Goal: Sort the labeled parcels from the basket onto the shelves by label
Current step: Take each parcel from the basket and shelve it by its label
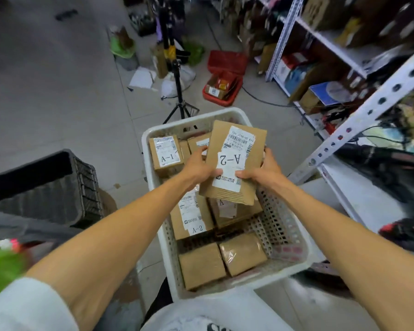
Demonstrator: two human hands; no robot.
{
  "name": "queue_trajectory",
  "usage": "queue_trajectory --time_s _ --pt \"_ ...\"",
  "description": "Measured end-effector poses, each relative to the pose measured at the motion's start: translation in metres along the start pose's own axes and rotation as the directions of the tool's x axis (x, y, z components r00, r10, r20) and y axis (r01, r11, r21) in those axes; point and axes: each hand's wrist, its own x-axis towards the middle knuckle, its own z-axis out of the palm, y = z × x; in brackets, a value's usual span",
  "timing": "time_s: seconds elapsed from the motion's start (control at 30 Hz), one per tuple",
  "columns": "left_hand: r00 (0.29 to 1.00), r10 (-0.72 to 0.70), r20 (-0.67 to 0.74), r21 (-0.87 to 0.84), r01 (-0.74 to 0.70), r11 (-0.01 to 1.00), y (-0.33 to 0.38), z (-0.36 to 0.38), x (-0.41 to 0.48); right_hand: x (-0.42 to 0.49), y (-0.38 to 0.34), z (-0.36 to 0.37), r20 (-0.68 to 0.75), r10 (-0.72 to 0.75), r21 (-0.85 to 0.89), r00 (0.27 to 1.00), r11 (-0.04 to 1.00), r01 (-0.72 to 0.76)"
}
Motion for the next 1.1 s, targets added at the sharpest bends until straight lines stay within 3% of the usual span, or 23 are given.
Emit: queue_trajectory --time_s 0.1,0.2,0.43,0.63,0.8,0.9,1.0,1.1 --pt "0.997 0.072 -0.038 -0.039 -0.074 0.997 0.011 0.001 -0.028 -0.017 -0.009 -0.017 0.055 -0.068 -0.004 0.996 0.998 0.068" --pt "0.976 0.214 -0.048 0.060 -0.211 0.976 0.029 0.003 -0.051 -0.036 -0.023 -0.027 0.039 -0.143 -0.022 0.989 0.989 0.144" --pt "0.923 0.384 -0.042 0.172 -0.372 0.912 0.049 -0.004 -0.078 -0.066 -0.070 -0.047 -0.227 -0.293 -0.177 0.929 0.950 0.256" --pt "0.905 0.418 0.072 0.190 -0.424 0.885 0.042 -0.019 -0.091 -0.100 -0.072 -0.064 -0.233 -0.112 -0.049 0.966 0.993 0.103" --pt "0.885 0.464 -0.041 0.196 -0.448 0.872 0.030 -0.016 -0.101 -0.120 -0.042 -0.057 -0.340 -0.002 0.144 0.940 0.988 0.055" --pt "0.936 0.314 -0.157 0.106 -0.300 0.948 0.021 -0.015 -0.101 -0.129 -0.034 -0.045 -0.422 0.043 0.272 0.906 0.959 0.081" --pt "0.990 0.064 0.123 -0.159 -0.044 0.986 0.014 -0.008 -0.112 -0.132 -0.030 -0.032 -0.453 0.110 0.397 0.885 0.913 0.090" --pt "0.991 0.110 0.078 -0.223 -0.090 0.971 0.008 -0.004 -0.119 -0.141 -0.022 -0.025 -0.403 0.092 0.283 0.911 0.959 0.028"
